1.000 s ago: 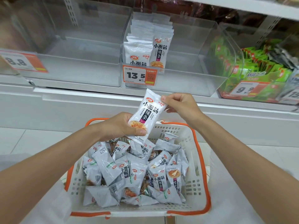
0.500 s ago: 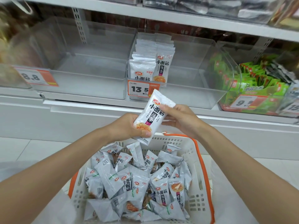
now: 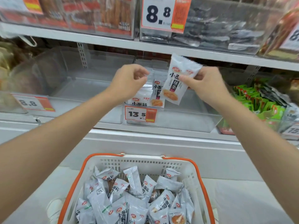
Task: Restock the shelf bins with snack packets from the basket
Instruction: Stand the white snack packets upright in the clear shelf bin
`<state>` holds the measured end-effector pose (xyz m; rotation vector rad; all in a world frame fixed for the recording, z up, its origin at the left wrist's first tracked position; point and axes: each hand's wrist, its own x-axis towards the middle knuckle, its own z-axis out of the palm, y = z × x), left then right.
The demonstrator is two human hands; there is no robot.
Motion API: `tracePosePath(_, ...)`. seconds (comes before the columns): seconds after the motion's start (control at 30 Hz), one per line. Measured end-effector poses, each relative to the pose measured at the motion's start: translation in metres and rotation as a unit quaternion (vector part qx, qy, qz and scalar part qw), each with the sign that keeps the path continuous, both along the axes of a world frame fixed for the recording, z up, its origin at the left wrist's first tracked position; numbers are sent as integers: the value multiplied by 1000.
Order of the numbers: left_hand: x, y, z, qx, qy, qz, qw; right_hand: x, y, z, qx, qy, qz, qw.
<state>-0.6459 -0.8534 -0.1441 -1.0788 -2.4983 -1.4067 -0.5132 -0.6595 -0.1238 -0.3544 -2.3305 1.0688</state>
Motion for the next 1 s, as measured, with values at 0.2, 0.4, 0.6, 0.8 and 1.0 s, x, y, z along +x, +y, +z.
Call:
tracePosePath(0.2, -33, 48, 9, -148, 74, -35, 986, -62, 31, -51, -4, -158, 3, 987)
tracePosePath(0.4, -60, 76, 1, -229, 71, -51, 969, -91, 26, -72, -46, -177, 41, 982)
tracePosePath(0.6, -73, 83, 0, -242, 72, -42, 967, -94, 20, -81, -12, -313, 55, 948)
tracePosePath(0.8, -69, 89, 1, -211, 60, -6, 976, -109, 15, -84, -59, -299, -18, 952)
tracePosePath(1.0, -68, 86, -1, -199, 50, 1, 979, -109, 12, -90, -72, -299, -22, 951)
